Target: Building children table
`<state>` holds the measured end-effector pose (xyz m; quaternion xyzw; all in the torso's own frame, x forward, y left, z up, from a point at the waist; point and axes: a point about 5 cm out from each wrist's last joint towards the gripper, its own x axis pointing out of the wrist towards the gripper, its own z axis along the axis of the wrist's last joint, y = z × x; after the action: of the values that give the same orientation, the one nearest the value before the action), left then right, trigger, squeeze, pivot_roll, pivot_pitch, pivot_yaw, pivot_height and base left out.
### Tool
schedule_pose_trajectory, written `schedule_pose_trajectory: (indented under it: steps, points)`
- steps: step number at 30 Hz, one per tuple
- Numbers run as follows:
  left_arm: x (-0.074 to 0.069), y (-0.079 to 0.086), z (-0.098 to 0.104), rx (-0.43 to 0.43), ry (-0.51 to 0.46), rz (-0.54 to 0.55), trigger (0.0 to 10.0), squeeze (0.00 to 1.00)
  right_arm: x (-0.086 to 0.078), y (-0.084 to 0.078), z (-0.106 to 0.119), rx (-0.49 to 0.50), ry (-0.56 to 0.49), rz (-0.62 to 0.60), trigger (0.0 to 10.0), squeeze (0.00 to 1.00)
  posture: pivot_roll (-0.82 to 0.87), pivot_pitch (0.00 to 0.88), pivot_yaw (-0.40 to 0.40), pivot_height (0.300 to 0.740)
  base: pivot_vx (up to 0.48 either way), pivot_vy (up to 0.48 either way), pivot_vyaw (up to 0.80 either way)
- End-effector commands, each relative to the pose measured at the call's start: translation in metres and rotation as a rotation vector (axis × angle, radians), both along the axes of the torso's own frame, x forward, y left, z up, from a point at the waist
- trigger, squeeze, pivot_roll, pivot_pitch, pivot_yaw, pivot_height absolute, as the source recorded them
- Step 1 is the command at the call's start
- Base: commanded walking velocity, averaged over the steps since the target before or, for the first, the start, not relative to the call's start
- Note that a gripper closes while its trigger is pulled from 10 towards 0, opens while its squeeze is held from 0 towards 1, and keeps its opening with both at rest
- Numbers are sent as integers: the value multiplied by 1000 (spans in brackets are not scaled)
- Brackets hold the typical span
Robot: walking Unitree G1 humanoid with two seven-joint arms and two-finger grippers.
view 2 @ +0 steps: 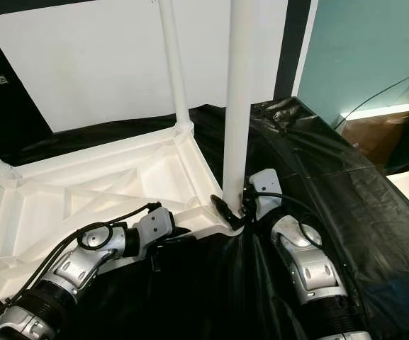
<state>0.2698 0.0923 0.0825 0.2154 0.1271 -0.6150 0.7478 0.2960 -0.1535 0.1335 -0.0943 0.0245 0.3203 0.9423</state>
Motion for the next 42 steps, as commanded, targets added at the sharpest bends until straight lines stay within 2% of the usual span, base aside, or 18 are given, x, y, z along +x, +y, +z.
schedule_pose_trajectory:
  steps: [1, 2, 3, 4, 5, 7, 8, 21, 25, 28, 30, 31, 32, 33, 35, 37, 40, 42]
  points:
    - [-40, 12, -59, 173, 295, -85, 10000, 0, 2, -6, 2, 1, 8, -1, 10000, 0, -45, 4, 13, 740, 0, 0, 0]
    - [-40, 12, -59, 174, 294, -85, 10000, 0, 4, -8, 3, -8, 13, 23, 10000, 0, -45, 5, 12, 740, 0, 0, 0]
    - [-40, 12, -60, 174, 294, -85, 10000, 0, 4, -9, 5, -19, 17, 47, 7490, 0, -44, 4, 13, 740, 0, 0, 0]
    - [-40, 12, -60, 174, 294, -85, 10000, 0, 4, -9, 5, -19, 17, 47, 7490, 0, -44, 4, 13, 740, 0, 0, 0]
    - [-40, 12, -60, 175, 293, -85, 10000, 0, 5, -12, 6, -28, 20, 73, 2902, 0, -44, 3, 11, 740, 0, 0, 0]
    - [-40, 12, -60, 175, 293, -85, 10000, 0, 5, -12, 6, -28, 20, 73, 2902, 0, -44, 3, 11, 740, 0, 0, 0]
    - [-40, 13, -60, 176, 293, -85, 10000, 0, 7, -15, 7, -37, 23, 89, 353, 0, -43, 3, 11, 740, 0, 0, 0]
    - [-40, 16, -60, 186, 291, -86, 10000, 0, 7, -21, 6, -51, 56, 128, 0, 0, -42, 1, 15, 740, 0, 0, 0]
    - [-41, 15, -60, 185, 289, -93, 10000, 0, -2, -7, -6, 0, 78, 102, 0, 0, -41, 0, 11, 740, 0, 0, 0]
    - [-42, 15, -60, 181, 291, -87, 10000, 0, -11, 13, -18, 64, 93, -40, 0, 0, -33, 6, 5, 740, 0, 0, 0]
    - [-42, 15, -60, 181, 291, -87, 10000, 0, -11, 13, -18, 64, 93, -40, 0, 0, -33, 6, 5, 740, 0, 0, 0]
    - [-42, 14, -61, 178, 294, -81, 10000, 0, -13, 19, -20, 111, 88, -169, 0, 0, -32, 9, 5, 740, 0, 0, 0]
    - [-42, 14, -61, 178, 294, -81, 10000, 0, -13, 19, -20, 111, 88, -169, 0, 0, -32, 9, 5, 740, 0, 0, 0]
    - [-45, 15, -62, 179, 304, -83, 10000, 0, -15, 18, -19, 189, 55, -414, 0, 0, -34, 16, 11, 740, 0, 0, 0]
    - [-45, 15, -62, 179, 304, -83, 10000, 0, -15, 18, -19, 189, 55, -414, 0, 0, -34, 16, 11, 740, 0, 0, 0]
    - [-47, 16, -63, 184, 308, -87, 10000, 0, -17, 10, -13, 239, -4, -592, 0, 0, -36, 18, 14, 740, 0, 0, 0]
    - [-47, 16, -63, 184, 308, -87, 10000, 0, -17, 10, -13, 239, -4, -592, 0, 0, -36, 18, 14, 740, 0, 0, 0]
    - [-45, 16, -63, 191, 304, -92, 10000, 0, -22, 0, -10, 245, -58, -715, 0, 0, -41, 19, 18, 740, 0, 0, 0]
